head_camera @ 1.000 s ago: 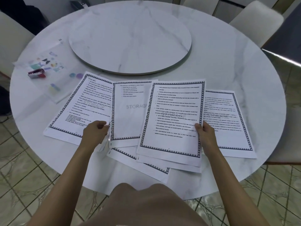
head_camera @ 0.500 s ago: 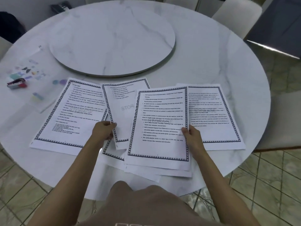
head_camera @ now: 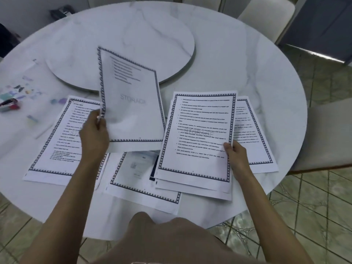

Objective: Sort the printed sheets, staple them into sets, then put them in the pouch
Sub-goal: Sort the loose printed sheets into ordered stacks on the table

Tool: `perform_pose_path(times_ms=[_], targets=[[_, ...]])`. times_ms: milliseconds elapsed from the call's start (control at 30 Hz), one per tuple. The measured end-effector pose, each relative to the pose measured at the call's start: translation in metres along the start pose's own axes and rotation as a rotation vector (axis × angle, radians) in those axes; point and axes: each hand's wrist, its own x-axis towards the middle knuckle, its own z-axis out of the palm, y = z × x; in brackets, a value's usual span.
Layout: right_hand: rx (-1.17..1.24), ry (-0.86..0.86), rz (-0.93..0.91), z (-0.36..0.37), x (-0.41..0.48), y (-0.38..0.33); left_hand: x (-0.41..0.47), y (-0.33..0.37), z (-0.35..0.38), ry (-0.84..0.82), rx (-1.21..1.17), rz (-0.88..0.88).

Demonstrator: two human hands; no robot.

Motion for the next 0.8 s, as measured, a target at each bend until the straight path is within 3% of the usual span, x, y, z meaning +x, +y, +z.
perform_pose_path(times_ms=[333, 800], targets=[[0.087, -0.01, -0.001, -0.012, 0.009, 0.004, 0.007, 0.021, -0.015, 0.002, -0.37, -0.004], [0.188, 0.199, -0.061, -0.106, 0.032, 0.005, -0.029, 0.036, 0.066, -0.295, -0.411, -0.048]])
